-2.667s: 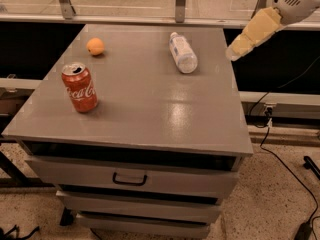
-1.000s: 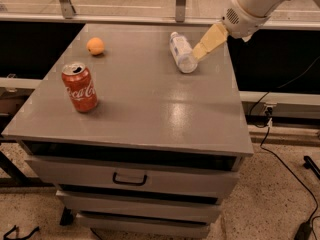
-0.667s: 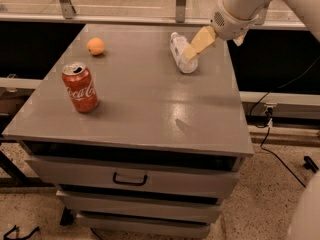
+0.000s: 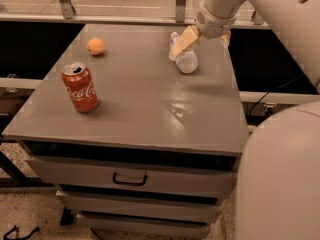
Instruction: Place blue plastic bottle upright
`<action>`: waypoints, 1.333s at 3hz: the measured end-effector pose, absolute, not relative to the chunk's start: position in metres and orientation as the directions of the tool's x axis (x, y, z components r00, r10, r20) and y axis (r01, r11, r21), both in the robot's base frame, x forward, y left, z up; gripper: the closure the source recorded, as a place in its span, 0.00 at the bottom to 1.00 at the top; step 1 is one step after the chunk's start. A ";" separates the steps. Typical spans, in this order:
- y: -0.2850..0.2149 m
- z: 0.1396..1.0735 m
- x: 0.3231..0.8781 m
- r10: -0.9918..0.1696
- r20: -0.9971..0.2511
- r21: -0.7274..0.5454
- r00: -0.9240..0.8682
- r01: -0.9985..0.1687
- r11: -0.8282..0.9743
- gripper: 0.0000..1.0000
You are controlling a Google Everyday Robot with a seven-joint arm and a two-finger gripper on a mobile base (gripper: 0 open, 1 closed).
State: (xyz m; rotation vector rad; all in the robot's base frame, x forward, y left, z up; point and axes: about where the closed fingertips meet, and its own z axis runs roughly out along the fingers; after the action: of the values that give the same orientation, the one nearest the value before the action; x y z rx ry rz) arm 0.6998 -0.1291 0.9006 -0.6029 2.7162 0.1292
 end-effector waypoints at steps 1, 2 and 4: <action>-0.114 0.896 0.719 -0.387 -0.367 0.035 -0.846 -0.428 0.903 0.00; -0.102 0.887 0.735 -0.385 -0.417 0.082 -0.823 -0.456 0.886 0.00; -0.084 0.887 0.769 -0.403 -0.505 0.037 -0.763 -0.486 0.873 0.00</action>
Offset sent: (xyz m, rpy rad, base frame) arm 0.0628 0.0407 -0.0146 0.2082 -0.1202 0.0692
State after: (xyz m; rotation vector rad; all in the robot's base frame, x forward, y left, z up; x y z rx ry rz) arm 0.7693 -0.0844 0.8866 -0.6478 2.5477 0.2263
